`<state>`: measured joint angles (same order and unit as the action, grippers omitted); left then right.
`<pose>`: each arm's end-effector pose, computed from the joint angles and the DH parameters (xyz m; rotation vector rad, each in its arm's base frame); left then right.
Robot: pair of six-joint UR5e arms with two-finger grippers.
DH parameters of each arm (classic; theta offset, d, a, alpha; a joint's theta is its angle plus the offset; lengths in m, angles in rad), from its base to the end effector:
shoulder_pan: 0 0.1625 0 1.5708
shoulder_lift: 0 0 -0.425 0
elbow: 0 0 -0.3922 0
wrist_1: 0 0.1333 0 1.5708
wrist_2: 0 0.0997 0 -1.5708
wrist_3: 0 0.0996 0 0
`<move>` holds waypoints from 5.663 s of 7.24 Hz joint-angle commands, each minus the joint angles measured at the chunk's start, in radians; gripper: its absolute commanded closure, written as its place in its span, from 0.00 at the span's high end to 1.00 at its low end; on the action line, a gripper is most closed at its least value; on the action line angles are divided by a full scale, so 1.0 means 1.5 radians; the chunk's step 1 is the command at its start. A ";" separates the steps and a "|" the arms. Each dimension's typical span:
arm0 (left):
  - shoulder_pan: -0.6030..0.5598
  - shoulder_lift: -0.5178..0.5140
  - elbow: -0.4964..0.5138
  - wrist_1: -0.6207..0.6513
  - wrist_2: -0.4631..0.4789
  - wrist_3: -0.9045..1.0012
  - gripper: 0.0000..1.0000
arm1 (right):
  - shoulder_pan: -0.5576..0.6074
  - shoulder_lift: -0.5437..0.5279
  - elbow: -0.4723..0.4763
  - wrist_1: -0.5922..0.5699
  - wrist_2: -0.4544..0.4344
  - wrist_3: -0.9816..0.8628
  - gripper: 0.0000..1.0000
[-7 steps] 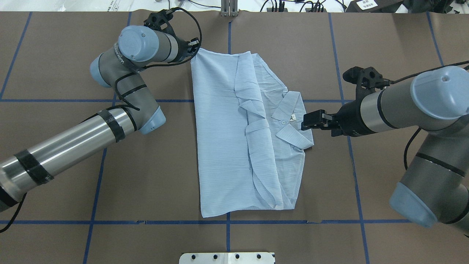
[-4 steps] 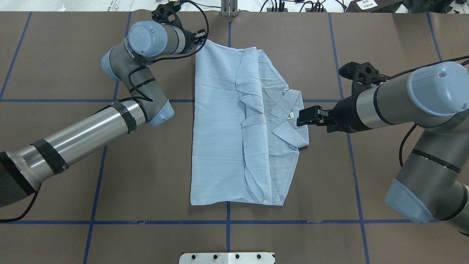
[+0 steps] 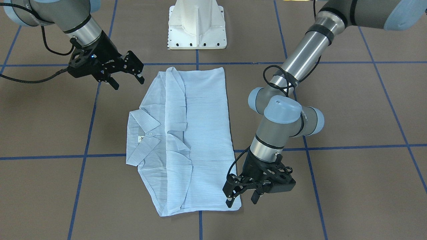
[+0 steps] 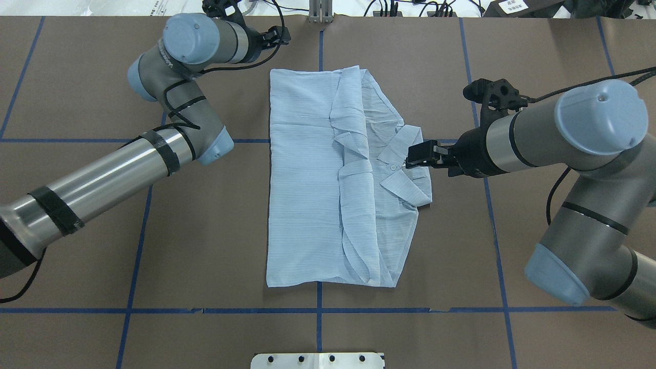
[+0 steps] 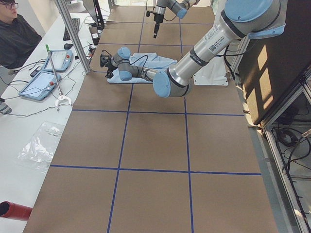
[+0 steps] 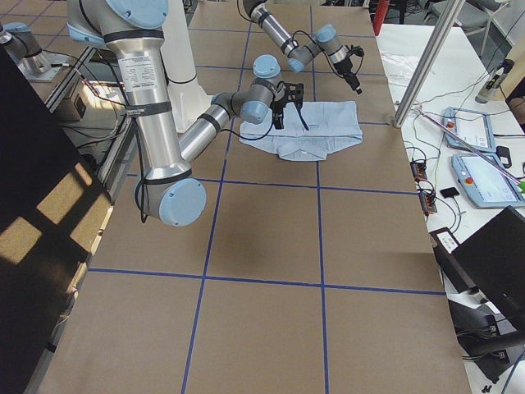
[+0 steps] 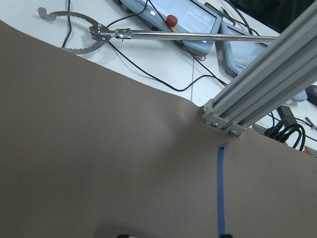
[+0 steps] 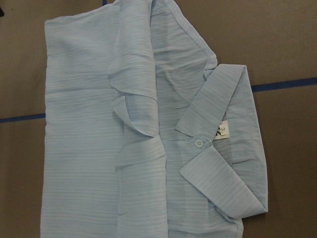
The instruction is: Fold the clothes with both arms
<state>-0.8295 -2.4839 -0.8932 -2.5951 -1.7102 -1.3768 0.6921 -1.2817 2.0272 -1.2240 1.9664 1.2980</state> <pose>0.4805 -0.7018 0.2660 0.5161 1.1673 -0.4603 -0.3527 -0.4157 0.2576 0.1850 -1.1181 0.1575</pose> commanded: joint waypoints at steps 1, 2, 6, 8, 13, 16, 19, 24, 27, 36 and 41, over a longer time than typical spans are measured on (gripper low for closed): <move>-0.060 0.107 -0.146 0.069 -0.153 0.063 1.00 | -0.027 0.078 -0.018 -0.093 -0.048 0.000 1.00; -0.069 0.181 -0.233 0.078 -0.165 0.077 1.00 | -0.053 0.117 -0.028 -0.142 -0.081 -0.017 1.00; -0.088 0.282 -0.344 0.077 -0.233 0.080 1.00 | -0.194 0.236 -0.114 -0.334 -0.274 -0.206 1.00; -0.085 0.290 -0.342 0.077 -0.231 0.079 1.00 | -0.236 0.263 -0.181 -0.351 -0.299 -0.235 1.00; -0.080 0.287 -0.333 0.075 -0.228 0.077 1.00 | -0.280 0.261 -0.227 -0.365 -0.318 -0.299 1.00; -0.078 0.277 -0.322 0.075 -0.229 0.075 1.00 | -0.284 0.255 -0.227 -0.380 -0.313 -0.300 1.00; -0.078 0.275 -0.316 0.072 -0.228 0.074 1.00 | -0.286 0.254 -0.225 -0.380 -0.301 -0.300 1.00; -0.073 0.261 -0.316 0.076 -0.228 0.071 1.00 | -0.235 0.210 -0.205 -0.378 -0.263 -0.324 1.00; -0.064 0.255 -0.316 0.077 -0.226 0.064 1.00 | -0.197 0.140 -0.157 -0.376 -0.247 -0.362 1.00; -0.061 0.248 -0.304 0.073 -0.218 0.049 1.00 | -0.099 0.244 -0.301 -0.206 -0.232 -0.411 1.00; -0.060 0.251 -0.303 0.070 -0.218 0.051 1.00 | -0.091 0.231 -0.326 -0.213 -0.215 -0.449 1.00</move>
<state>-0.9189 -2.1092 -1.3485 -2.4894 -2.0371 -1.3039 0.5548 -0.9309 1.5415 -1.5339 1.6307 0.6263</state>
